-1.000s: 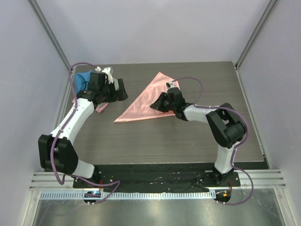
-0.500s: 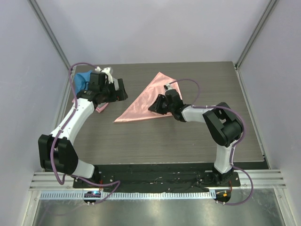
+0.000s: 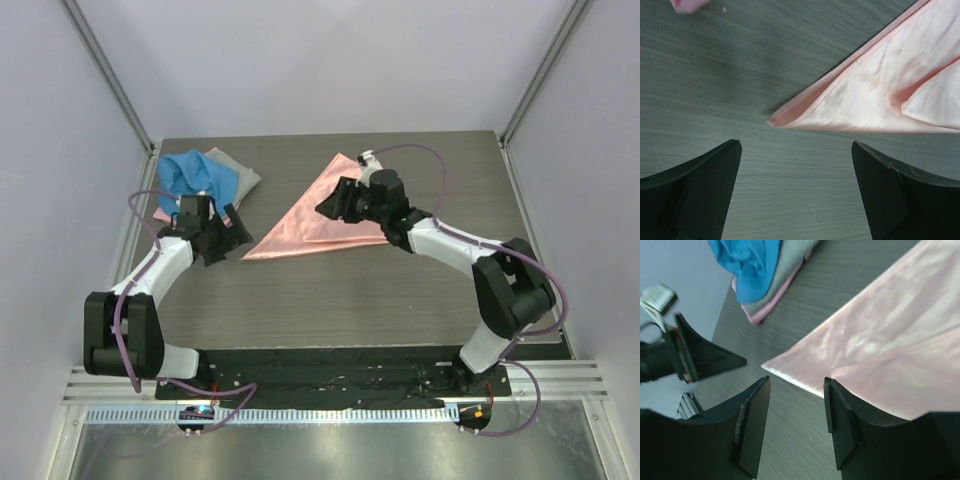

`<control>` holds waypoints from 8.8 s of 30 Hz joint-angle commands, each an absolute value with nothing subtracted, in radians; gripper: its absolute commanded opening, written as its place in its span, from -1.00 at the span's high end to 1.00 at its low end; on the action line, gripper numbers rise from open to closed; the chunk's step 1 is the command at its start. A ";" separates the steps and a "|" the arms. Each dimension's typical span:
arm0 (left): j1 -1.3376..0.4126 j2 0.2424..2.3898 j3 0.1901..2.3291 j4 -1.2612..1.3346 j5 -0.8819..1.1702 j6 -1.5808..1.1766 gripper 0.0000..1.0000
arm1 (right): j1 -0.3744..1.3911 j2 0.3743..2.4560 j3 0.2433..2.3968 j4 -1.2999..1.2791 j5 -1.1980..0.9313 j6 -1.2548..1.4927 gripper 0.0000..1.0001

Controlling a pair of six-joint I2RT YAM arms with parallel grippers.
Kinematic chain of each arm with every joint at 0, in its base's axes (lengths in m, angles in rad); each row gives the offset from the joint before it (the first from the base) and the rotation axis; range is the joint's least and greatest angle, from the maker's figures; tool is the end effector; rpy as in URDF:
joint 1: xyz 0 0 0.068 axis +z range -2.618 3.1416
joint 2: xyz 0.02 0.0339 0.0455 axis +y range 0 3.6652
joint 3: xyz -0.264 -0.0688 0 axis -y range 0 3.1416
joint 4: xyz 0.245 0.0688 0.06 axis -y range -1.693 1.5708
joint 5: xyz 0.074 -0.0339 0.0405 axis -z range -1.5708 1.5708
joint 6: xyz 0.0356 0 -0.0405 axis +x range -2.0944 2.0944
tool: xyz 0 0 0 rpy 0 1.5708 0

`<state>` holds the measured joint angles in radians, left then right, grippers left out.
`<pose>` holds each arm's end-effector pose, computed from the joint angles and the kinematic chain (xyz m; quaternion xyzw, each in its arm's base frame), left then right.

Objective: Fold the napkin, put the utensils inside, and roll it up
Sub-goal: Fold the napkin

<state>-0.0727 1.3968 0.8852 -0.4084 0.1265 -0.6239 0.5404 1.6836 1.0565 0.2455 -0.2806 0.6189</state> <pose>0.2825 -0.0251 0.2189 -0.2379 0.9154 -0.1652 0.2794 0.3240 0.2059 0.2403 -0.0461 0.8227 0.4007 0.4006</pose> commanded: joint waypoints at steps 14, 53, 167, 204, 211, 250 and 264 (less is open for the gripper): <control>-0.074 1.384 0.657 -0.068 0.095 -0.899 -0.46 | 0.368 1.483 0.940 0.284 -0.364 0.584 -0.10; -0.066 1.562 0.612 0.233 0.232 -0.940 1.00 | 0.341 1.448 0.907 0.250 -0.348 0.563 -0.10; -0.704 2.335 1.922 0.031 0.495 -0.477 -0.60 | -0.063 1.140 0.678 0.063 -0.268 0.617 -0.27; -0.357 1.744 1.184 -0.074 0.124 -0.690 -0.76 | 0.100 1.769 0.956 0.078 -0.445 0.535 -0.01; -0.356 1.730 1.177 -0.078 0.126 -0.683 -0.76 | 0.113 1.815 0.980 0.095 -0.448 0.537 0.03; -0.411 1.934 1.180 0.113 0.222 -0.821 -0.28 | 0.080 1.713 0.856 0.163 -0.233 0.588 0.98; -0.451 2.086 1.290 0.216 0.206 -0.870 0.01 | 0.063 1.740 0.845 0.144 -0.215 0.583 0.98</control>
<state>-0.4492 2.0537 1.2381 0.1555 0.2199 -0.8612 0.0696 1.7348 0.8482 0.1265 -0.2401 0.5861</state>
